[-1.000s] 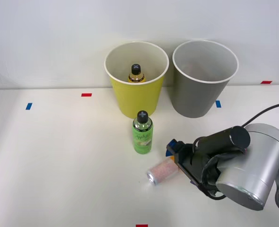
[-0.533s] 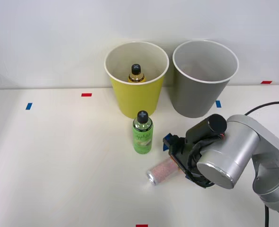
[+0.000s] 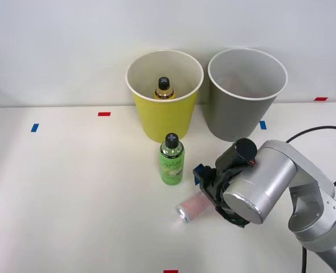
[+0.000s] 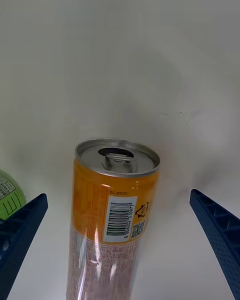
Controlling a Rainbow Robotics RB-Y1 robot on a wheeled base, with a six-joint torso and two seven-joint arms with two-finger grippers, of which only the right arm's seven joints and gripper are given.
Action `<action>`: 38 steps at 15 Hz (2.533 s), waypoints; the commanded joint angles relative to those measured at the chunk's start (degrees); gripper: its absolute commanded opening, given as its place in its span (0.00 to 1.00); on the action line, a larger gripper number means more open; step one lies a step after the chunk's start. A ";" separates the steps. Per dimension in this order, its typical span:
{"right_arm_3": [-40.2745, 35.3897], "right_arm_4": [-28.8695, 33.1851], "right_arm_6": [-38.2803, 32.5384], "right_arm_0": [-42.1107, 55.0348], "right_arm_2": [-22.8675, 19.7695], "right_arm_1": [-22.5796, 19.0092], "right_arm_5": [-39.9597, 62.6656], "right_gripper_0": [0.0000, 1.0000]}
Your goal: Put cans in the gray bin, plastic bottles in the light green bin
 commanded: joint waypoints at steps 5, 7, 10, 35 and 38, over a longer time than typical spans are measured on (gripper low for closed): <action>2.22 3.31 3.99 -0.17 -0.03 2.38 0.03 0.78; 2.22 3.93 4.69 -0.08 0.33 2.38 0.03 0.07; 2.22 6.92 5.39 0.01 2.52 1.85 0.11 0.00; -27.75 13.86 52.85 23.39 -25.69 -4.13 -43.48 0.00; -20.37 8.50 53.29 15.83 -27.89 -0.87 -51.39 0.00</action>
